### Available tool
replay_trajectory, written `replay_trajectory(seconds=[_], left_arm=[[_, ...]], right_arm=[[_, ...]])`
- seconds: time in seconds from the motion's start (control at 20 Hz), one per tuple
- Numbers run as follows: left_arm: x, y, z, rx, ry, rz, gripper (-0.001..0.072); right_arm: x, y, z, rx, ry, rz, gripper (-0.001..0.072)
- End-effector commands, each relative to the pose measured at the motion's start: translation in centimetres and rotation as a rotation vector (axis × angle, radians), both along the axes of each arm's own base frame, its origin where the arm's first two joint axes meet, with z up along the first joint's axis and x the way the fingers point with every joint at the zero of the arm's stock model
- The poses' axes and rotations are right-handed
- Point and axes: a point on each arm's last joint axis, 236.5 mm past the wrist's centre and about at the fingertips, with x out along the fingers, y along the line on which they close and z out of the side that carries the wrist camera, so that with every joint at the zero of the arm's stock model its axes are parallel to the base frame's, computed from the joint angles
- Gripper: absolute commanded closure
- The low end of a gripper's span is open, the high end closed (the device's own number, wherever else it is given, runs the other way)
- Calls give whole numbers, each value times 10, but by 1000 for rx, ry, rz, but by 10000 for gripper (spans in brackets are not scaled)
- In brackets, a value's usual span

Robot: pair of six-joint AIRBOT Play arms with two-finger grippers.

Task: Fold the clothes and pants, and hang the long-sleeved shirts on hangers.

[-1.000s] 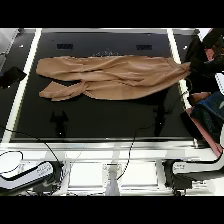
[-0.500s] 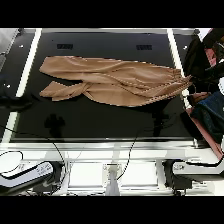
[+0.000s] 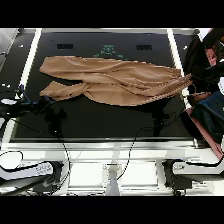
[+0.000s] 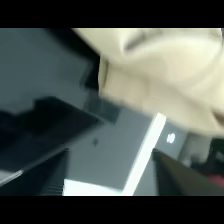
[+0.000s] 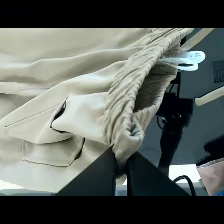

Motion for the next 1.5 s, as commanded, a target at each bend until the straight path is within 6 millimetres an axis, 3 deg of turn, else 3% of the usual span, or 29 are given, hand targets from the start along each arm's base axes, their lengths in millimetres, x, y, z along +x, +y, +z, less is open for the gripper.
replay_trajectory(seconds=[0.0,0.25,0.3,0.35,0.4,0.6,0.65,0.7,0.85,1.0,1.2,1.3,1.45], left_arm=[[31,10,-13,48,-64,132,245],[42,16,-25,117,-81,174,247],[43,16,-28,121,-78,176,351],[43,15,-31,118,-71,173,539],[44,11,-33,117,-68,163,571],[44,7,-33,117,-69,152,571],[44,7,-33,114,-67,150,599],[43,5,-33,109,-65,147,690],[45,3,-20,104,-87,138,692],[53,19,24,131,-184,169,693],[60,69,124,209,-391,272,694],[52,95,170,253,-480,329,693],[32,121,209,304,-552,396,693]], right_arm=[[2,-1,1,-4,-10,-1,676],[2,-1,1,-4,-11,-2,676],[2,-1,1,-4,-10,-1,676],[2,-1,1,-4,-11,-2,676],[2,0,1,-4,-11,-2,676],[2,0,1,-3,-11,-2,676],[2,0,1,-3,-11,-2,676],[2,0,1,-3,-11,-2,676],[2,-1,2,-5,-11,-2,676],[9,-11,6,-46,-48,-16,676],[23,-17,24,-71,-118,-27,676],[24,-19,31,-81,-131,-27,676],[13,-16,27,-76,-80,-15,677]])
